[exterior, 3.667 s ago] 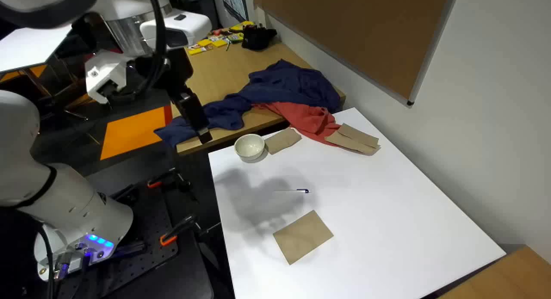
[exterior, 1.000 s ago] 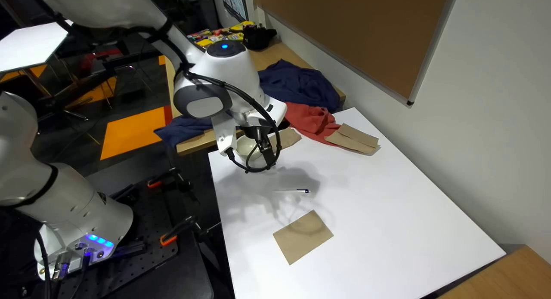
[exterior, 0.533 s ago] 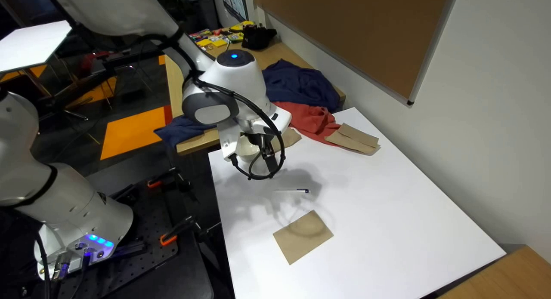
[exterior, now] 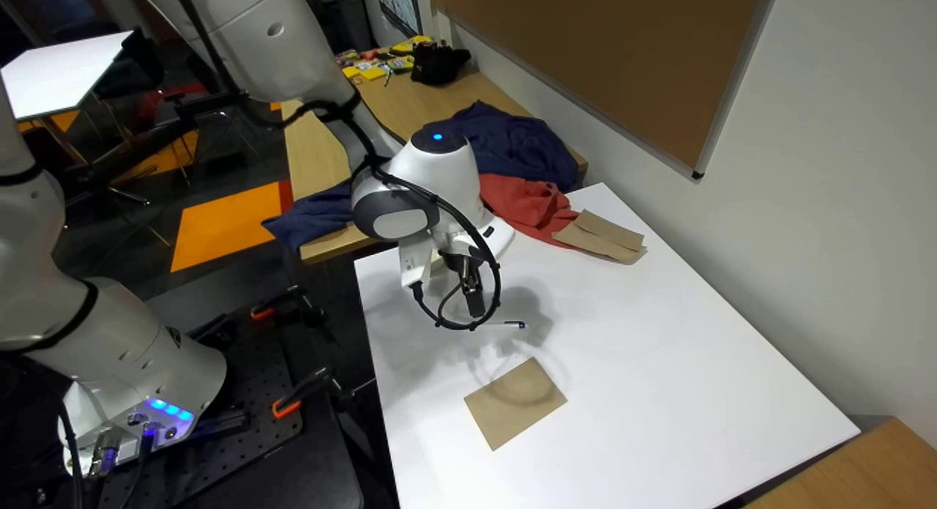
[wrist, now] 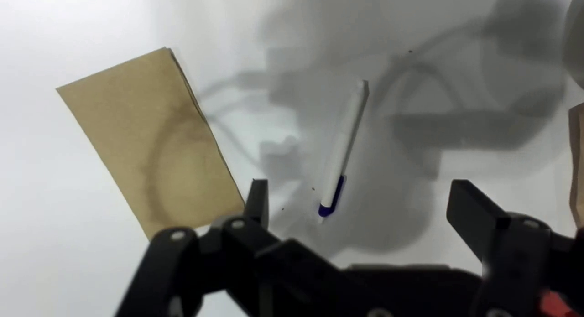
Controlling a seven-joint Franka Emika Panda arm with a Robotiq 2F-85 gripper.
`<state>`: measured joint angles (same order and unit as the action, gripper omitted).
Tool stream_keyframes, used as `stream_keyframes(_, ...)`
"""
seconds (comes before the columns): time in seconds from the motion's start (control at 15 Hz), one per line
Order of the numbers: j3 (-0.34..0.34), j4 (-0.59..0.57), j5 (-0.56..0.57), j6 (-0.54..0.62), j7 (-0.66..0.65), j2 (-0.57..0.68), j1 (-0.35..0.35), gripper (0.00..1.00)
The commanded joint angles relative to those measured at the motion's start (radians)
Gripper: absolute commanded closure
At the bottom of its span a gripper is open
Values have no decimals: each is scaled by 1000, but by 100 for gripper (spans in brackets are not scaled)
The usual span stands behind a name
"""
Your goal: Put the pen in the bowl
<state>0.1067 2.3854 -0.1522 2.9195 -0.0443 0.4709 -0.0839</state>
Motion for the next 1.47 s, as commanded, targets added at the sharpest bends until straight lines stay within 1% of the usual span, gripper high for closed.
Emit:
stream_keyframes(0.0, 35, -80, 22, 46, -84, 104, 37, 0)
stream_keyframes(0.33, 51, -161, 16, 37, -139, 210, 65, 0)
stream_keyframes(0.67, 75, -229, 16, 28, -174, 290, 97, 0)
stream_keyframes(1.07, 64, -301, 7, 17, -171, 360, 83, 0)
stream_keyframes(1.4, 54, -332, 3, 9, -162, 393, 68, 0)
